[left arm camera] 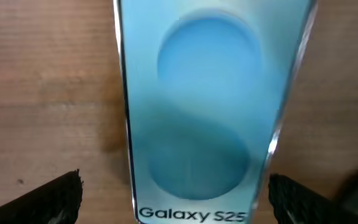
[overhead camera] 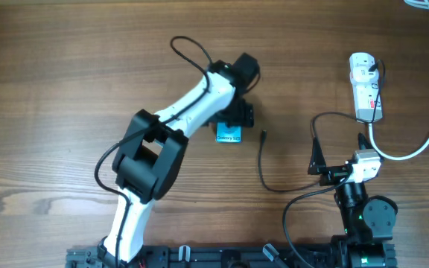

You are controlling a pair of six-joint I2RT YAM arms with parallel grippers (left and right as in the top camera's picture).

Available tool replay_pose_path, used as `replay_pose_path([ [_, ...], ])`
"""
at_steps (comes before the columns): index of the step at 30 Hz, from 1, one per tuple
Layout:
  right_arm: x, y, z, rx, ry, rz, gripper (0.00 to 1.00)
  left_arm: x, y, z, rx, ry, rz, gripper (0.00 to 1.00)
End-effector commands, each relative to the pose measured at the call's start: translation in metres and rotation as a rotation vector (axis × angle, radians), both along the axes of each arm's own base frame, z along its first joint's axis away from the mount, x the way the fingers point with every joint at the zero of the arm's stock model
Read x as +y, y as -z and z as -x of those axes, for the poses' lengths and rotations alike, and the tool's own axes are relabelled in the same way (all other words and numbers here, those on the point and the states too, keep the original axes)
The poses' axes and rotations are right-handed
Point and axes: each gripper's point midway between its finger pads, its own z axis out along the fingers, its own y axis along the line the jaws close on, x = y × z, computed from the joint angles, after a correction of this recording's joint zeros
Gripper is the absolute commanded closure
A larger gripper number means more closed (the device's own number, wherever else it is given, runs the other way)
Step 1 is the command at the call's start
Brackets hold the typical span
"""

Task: Plug charger to phone and switch on socket
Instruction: 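Lower the left gripper and close it on the phone's long edges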

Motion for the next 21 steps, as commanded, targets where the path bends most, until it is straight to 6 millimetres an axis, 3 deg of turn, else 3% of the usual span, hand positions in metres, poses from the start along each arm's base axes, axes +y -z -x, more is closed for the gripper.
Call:
replay_pose_path([
  [1, -0.001, -0.001, 0.0, -0.005, 0.008, -0.008, 0.0, -0.01, -0.021, -0.02, -0.007, 0.003, 0.112, 0.0],
  [5, -0.001, -0.001, 0.0, -0.005, 0.008, -0.007, 0.0, -0.021, -0.008, -0.016, -0.009, 0.082, 0.098, 0.01],
  [11, -0.001, -0.001, 0.0, -0.005, 0.008, -0.007, 0.0, -0.002, 0.026, -0.027, -0.039, 0.074, -0.046, 0.0],
  [21, -0.001, -0.001, 0.0, -0.005, 0.008, -0.008, 0.0, -0.018, 0.035, -0.025, -0.021, 0.053, 0.023, 0.0],
])
